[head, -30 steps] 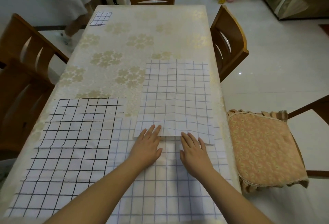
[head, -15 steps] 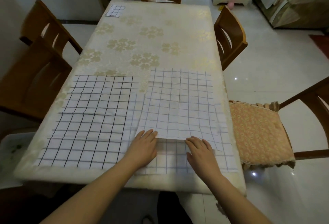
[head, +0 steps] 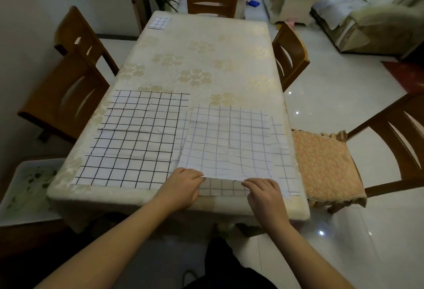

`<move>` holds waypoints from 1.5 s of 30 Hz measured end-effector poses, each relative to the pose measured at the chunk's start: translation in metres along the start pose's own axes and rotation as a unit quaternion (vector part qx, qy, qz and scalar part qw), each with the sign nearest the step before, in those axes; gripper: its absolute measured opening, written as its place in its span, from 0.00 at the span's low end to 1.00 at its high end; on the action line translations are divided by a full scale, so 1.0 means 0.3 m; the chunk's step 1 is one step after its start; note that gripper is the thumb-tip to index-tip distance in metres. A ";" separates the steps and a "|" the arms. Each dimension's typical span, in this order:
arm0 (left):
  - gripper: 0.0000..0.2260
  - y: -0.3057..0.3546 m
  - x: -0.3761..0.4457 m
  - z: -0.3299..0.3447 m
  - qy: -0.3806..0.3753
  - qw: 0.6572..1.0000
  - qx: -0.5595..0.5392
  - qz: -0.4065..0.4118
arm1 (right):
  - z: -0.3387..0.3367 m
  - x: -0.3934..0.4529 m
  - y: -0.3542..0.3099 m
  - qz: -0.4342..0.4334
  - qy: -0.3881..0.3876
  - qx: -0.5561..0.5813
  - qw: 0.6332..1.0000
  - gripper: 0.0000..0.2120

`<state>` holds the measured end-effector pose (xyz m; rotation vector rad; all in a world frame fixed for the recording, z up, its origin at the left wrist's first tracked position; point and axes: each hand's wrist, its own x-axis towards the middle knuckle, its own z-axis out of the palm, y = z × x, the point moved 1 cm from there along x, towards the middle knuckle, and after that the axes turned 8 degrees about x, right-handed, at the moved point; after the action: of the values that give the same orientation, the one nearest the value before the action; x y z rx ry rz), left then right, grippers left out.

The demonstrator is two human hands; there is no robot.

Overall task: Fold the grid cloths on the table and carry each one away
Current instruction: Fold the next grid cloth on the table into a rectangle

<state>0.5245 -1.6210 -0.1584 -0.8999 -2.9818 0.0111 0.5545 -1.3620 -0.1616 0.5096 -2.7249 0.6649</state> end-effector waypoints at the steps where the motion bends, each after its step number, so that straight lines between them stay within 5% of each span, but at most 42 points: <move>1: 0.17 0.003 -0.009 -0.010 0.007 1.000 -0.002 0.002 | -0.010 -0.008 -0.010 -0.003 0.009 -0.002 1.000 0.15; 20: 0.13 -0.011 -0.024 -0.229 0.168 0.984 -0.049 -0.005 | -0.201 0.111 -0.113 -0.065 0.144 -0.016 0.987 0.15; 28: 0.15 -0.108 0.148 -0.212 0.141 0.989 -0.002 -0.035 | -0.116 0.302 0.004 -0.008 0.016 -0.074 0.997 0.18; 37: 0.17 -0.240 0.415 -0.070 -0.036 0.993 0.034 -0.107 | 0.038 0.566 0.157 0.074 -0.241 -0.097 0.963 0.28; 45: 0.20 -0.312 0.549 0.114 -0.142 0.979 0.018 -0.148 | 0.224 0.713 0.264 0.070 -0.330 -0.064 0.939 0.29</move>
<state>0.3347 -1.6079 -0.1874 -0.4763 -3.3370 0.2026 0.3183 -1.3863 -0.1733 0.5932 -3.4331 0.3843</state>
